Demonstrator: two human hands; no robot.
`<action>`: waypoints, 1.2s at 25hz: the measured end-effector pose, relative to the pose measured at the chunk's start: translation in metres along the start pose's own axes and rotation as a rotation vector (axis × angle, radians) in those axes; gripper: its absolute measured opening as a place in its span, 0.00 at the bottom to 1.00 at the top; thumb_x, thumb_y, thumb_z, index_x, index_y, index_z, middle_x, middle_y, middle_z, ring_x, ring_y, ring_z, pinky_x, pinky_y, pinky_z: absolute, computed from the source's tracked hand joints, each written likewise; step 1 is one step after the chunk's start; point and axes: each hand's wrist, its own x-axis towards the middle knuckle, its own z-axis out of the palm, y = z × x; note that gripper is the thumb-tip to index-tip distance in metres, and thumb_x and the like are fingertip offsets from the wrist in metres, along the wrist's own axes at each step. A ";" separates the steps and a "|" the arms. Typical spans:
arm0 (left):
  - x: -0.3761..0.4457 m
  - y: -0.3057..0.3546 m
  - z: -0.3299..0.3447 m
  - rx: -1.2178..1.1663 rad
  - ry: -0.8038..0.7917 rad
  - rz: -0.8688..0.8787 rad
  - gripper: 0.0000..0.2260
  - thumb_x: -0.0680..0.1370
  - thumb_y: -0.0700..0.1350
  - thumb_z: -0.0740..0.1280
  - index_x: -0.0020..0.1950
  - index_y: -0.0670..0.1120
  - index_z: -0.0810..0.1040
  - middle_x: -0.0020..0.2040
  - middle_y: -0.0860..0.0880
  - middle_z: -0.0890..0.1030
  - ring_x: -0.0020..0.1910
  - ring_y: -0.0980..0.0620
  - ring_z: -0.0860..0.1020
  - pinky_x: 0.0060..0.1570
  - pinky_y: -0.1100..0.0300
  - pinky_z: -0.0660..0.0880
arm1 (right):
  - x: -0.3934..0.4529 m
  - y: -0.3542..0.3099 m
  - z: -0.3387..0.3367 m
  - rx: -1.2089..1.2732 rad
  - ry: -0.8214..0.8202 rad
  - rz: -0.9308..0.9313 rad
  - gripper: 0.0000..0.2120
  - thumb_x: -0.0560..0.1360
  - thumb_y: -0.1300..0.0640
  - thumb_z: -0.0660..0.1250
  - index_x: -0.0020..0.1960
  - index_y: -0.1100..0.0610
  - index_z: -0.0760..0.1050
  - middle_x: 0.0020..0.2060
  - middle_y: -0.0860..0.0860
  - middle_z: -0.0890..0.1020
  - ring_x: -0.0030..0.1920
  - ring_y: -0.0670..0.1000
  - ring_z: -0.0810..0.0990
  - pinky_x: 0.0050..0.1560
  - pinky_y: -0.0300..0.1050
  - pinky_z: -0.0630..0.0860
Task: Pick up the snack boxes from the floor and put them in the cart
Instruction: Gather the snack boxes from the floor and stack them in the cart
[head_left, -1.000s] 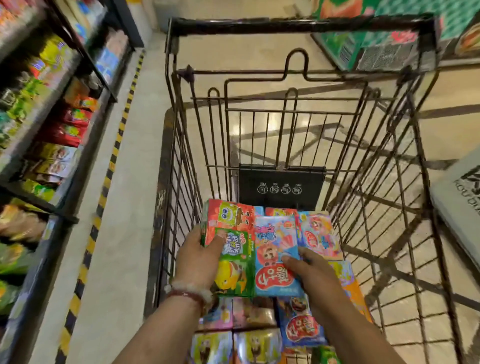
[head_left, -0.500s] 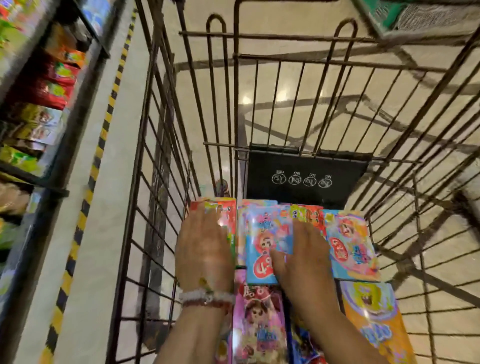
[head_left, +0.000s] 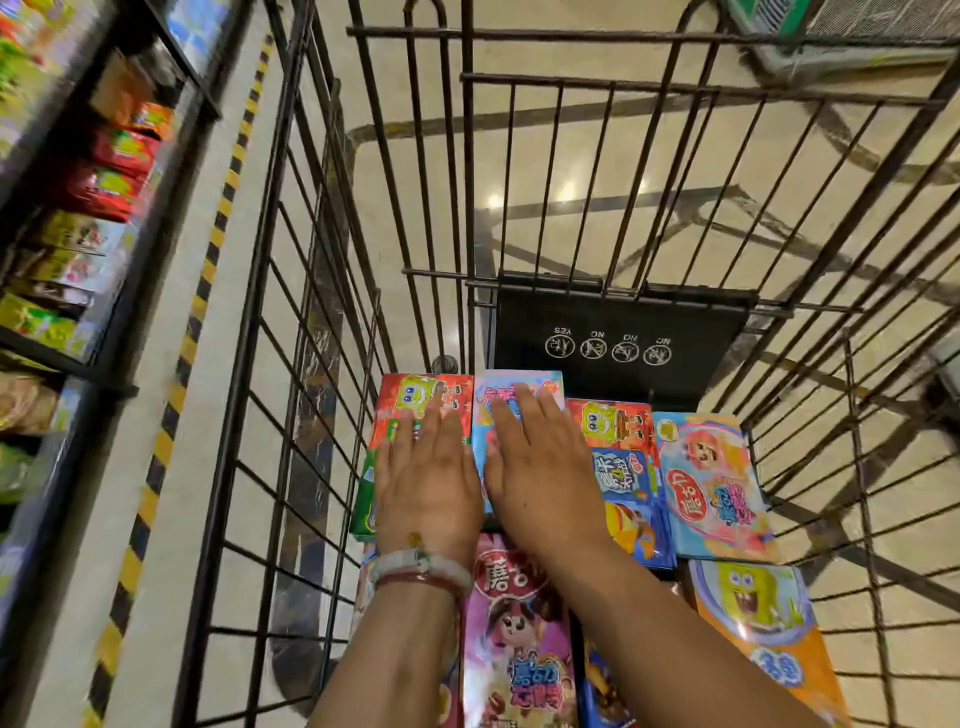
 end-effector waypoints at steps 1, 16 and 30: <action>0.000 0.000 -0.002 -0.007 -0.003 -0.001 0.22 0.83 0.50 0.48 0.77 0.52 0.53 0.78 0.53 0.50 0.77 0.51 0.46 0.74 0.53 0.43 | 0.000 -0.001 -0.001 -0.005 -0.003 0.005 0.24 0.73 0.51 0.53 0.61 0.59 0.79 0.60 0.60 0.79 0.62 0.61 0.77 0.60 0.60 0.74; 0.018 0.007 -0.019 0.000 -0.064 0.115 0.22 0.79 0.46 0.56 0.73 0.45 0.60 0.72 0.46 0.64 0.73 0.48 0.60 0.72 0.49 0.53 | 0.003 0.000 -0.014 -0.001 -0.211 -0.010 0.27 0.80 0.46 0.42 0.77 0.53 0.56 0.77 0.56 0.55 0.77 0.56 0.51 0.75 0.50 0.46; -0.199 -0.036 -0.263 0.331 0.316 0.540 0.25 0.68 0.57 0.60 0.60 0.47 0.80 0.57 0.46 0.81 0.59 0.44 0.79 0.56 0.38 0.72 | -0.145 -0.070 -0.271 -0.406 -0.040 -0.428 0.31 0.71 0.34 0.51 0.61 0.50 0.78 0.54 0.54 0.83 0.52 0.57 0.82 0.52 0.55 0.78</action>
